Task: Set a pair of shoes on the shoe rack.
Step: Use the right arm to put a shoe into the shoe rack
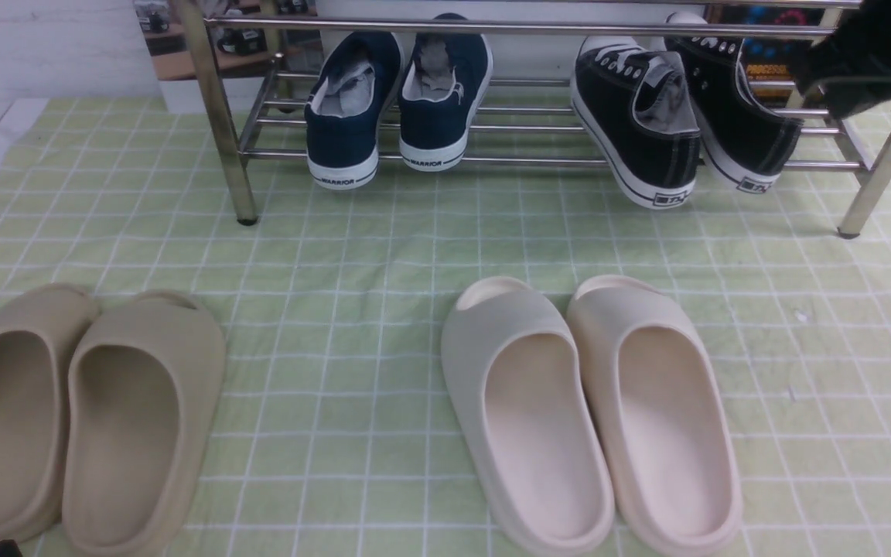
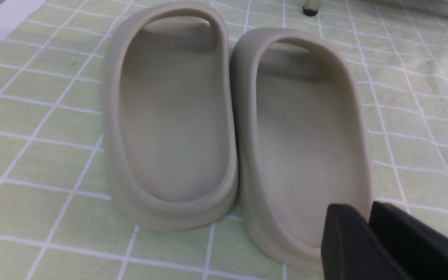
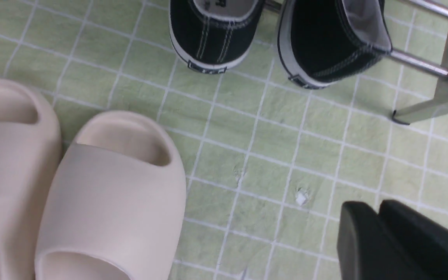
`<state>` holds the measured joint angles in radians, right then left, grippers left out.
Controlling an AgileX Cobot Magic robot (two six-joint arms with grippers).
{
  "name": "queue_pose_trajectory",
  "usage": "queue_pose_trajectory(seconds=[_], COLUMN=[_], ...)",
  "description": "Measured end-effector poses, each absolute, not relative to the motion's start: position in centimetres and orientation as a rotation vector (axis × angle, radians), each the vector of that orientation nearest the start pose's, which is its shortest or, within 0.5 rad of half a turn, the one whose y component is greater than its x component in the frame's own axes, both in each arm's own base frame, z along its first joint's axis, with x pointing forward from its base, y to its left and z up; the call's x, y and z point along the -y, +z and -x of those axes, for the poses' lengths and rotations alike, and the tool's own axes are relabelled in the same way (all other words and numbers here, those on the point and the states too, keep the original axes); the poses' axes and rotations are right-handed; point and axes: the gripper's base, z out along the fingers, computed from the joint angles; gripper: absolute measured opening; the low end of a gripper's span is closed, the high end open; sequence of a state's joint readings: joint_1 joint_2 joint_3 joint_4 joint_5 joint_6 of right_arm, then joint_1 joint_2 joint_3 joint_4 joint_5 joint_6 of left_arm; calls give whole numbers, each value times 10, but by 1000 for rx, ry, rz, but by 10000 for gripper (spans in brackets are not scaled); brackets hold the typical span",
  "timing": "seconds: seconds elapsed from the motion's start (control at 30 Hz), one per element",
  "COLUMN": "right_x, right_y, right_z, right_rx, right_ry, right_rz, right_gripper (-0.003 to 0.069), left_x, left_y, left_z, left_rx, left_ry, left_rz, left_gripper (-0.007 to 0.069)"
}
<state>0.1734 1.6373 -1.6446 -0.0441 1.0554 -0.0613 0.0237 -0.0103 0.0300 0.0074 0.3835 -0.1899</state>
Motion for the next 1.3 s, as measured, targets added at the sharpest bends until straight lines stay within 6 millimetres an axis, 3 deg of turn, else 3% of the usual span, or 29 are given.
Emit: queue_pose_trajectory(seconds=[0.23, 0.33, 0.47, 0.63, 0.77, 0.93, 1.3], right_x=[-26, -22, -20, -19, -18, -17, -15], right_y=[319, 309, 294, 256, 237, 235, 237], right_z=[-344, -349, -367, -400, -414, -423, -424], right_rx=[-2489, -2464, -2413, -2354, -2312, -2234, -2194], right_ry=[127, 143, 158, 165, 163, 181, 141], right_rz=[132, 113, 75, 36, -5, -88, -57], right_gripper=[38, 15, -3, -5, -5, -5, -5], left_x=[-1, -1, -1, -1, -1, -1, -1], left_y=[169, 169, 169, 169, 169, 169, 169], left_z=[-52, -52, -52, -52, -52, -52, -52], left_rx=[-1878, -1878, -1878, -1878, -1878, -1878, -1878], left_ry=[-106, -106, -106, -106, -106, -106, -106], left_rz=[197, 197, 197, 197, 197, 197, 197], left_gripper=[103, 107, 110, 113, 116, 125, 134])
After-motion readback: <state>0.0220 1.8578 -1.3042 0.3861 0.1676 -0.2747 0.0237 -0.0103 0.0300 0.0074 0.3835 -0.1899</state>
